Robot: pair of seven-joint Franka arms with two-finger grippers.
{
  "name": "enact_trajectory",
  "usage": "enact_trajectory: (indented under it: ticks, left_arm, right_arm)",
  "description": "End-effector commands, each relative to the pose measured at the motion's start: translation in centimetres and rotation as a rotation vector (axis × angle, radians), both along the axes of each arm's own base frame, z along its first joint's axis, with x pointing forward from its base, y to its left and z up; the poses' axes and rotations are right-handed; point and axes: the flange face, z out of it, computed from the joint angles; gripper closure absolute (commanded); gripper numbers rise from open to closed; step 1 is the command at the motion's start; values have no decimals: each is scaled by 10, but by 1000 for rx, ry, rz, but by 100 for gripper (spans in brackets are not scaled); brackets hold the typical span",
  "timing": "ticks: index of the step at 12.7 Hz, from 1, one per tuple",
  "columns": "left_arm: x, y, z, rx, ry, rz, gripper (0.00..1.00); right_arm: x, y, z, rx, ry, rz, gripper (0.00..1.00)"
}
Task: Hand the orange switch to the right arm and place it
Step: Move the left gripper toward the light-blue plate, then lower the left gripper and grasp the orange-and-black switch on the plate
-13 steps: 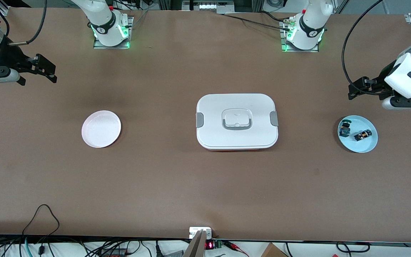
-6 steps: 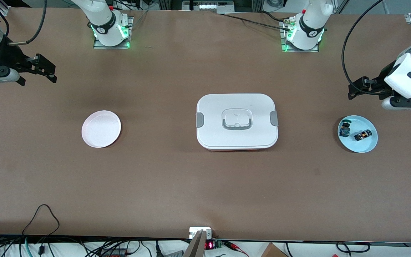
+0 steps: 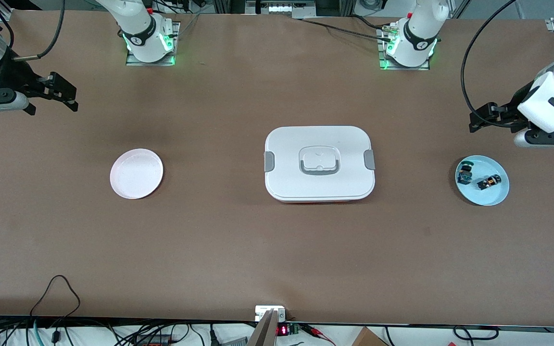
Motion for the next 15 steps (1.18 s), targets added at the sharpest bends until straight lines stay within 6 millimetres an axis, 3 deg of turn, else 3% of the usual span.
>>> enact_trajectory:
  ticks: [1, 6, 9, 10, 12, 15]
  left_arm:
    - [5, 2, -5, 11, 42, -12, 0]
    - [5, 1, -8, 11, 54, -14, 0]
    - [5, 5, -30, -1, 142, -6, 0]
    - [7, 8, -39, 1, 164, 1, 0]
    - [14, 19, -89, 14, 305, 14, 0]
    - [26, 68, -137, 0, 371, 95, 0]
  right_arm:
    - [2, 3, 6, 11, -11, -5, 0]
    - [2, 4, 6, 11, -11, -3, 0]
    - [2, 4, 6, 11, -11, -3, 0]
    - [2, 4, 6, 11, -13, -3, 0]
    - [2, 4, 6, 11, -13, -5, 0]
    - [2, 4, 7, 13, -19, -3, 0]
